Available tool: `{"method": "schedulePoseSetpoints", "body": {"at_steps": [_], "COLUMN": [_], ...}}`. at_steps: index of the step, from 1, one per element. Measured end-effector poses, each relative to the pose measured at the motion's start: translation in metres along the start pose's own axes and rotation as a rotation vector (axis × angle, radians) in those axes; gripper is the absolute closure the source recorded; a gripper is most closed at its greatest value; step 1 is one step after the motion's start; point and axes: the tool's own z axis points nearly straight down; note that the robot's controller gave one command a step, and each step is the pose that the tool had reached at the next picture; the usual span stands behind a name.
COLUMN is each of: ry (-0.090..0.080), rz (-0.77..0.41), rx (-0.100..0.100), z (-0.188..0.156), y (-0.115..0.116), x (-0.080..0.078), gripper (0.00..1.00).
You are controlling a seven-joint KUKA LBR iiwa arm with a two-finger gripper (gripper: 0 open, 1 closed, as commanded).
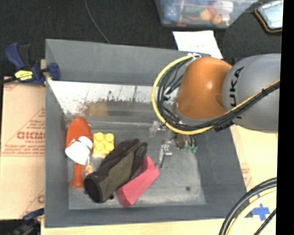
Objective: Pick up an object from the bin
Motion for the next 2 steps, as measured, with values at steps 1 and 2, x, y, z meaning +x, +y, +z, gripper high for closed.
{"method": "schedulePoseSetpoints", "body": {"at_steps": [1, 2], "ry": [0.0, -0.005], "rz": [0.0, -0.188], "rx": [0.0, 0.001], "z": [0.0, 0.079], "y": [0.0, 0.011], "x": [0.0, -0.012], "gripper": [0.0, 0.0]}}
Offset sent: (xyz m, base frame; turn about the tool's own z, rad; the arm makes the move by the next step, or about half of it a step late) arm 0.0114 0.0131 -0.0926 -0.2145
